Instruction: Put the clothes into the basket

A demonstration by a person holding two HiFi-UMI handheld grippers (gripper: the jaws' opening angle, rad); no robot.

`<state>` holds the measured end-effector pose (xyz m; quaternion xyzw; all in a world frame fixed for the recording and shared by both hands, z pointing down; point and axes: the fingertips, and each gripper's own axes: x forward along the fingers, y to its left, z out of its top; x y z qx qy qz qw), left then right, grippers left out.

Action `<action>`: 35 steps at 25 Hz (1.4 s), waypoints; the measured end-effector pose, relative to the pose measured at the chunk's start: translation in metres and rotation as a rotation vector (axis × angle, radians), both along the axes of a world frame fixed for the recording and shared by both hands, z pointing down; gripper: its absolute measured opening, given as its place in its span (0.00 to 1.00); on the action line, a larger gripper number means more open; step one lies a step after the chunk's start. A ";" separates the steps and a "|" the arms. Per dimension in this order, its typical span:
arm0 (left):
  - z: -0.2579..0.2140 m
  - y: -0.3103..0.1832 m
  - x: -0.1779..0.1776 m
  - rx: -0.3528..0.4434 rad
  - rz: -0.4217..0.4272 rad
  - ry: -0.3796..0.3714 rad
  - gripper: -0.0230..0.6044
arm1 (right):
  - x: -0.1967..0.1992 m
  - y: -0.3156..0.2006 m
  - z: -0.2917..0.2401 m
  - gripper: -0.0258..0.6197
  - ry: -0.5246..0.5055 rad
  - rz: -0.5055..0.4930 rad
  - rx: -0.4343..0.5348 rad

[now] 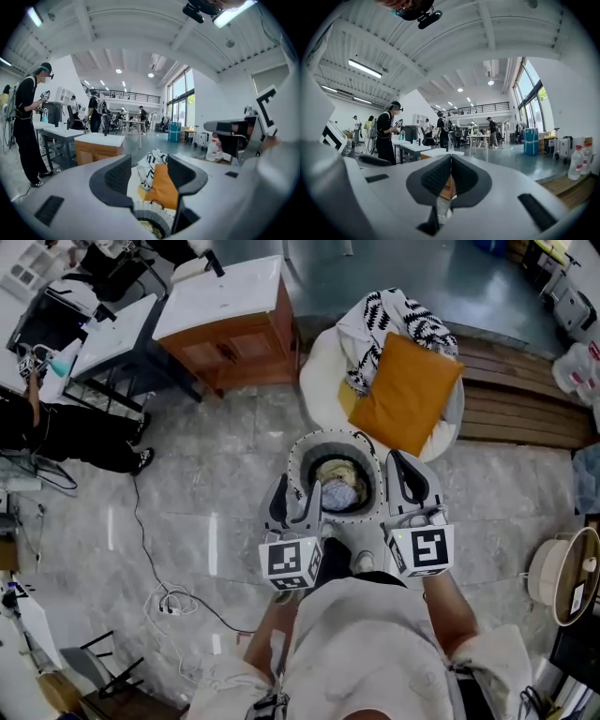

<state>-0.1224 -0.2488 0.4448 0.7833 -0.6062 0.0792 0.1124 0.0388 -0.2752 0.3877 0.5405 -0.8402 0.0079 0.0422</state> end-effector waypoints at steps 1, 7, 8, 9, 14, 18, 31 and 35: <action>-0.011 0.003 0.001 0.023 -0.006 0.003 0.42 | 0.003 0.003 -0.008 0.02 -0.005 0.003 0.016; -0.072 0.022 0.007 0.163 -0.029 -0.006 0.40 | 0.020 0.024 -0.044 0.02 -0.022 0.015 0.092; -0.079 0.026 0.009 0.179 -0.030 -0.005 0.39 | 0.024 0.027 -0.047 0.02 -0.024 0.017 0.100; -0.086 0.030 0.012 0.194 -0.031 -0.004 0.39 | 0.027 0.031 -0.051 0.02 -0.026 0.020 0.107; -0.108 0.051 0.019 0.261 -0.045 -0.029 0.35 | 0.041 0.050 -0.063 0.02 -0.031 0.031 0.142; -0.119 0.061 0.025 0.301 -0.048 -0.037 0.31 | 0.051 0.062 -0.075 0.02 -0.038 0.048 0.167; -0.131 0.078 0.025 0.354 -0.085 -0.049 0.09 | 0.065 0.078 -0.076 0.02 -0.038 0.079 0.185; -0.131 0.080 0.026 0.366 -0.095 -0.052 0.06 | 0.067 0.079 -0.076 0.02 -0.030 0.077 0.186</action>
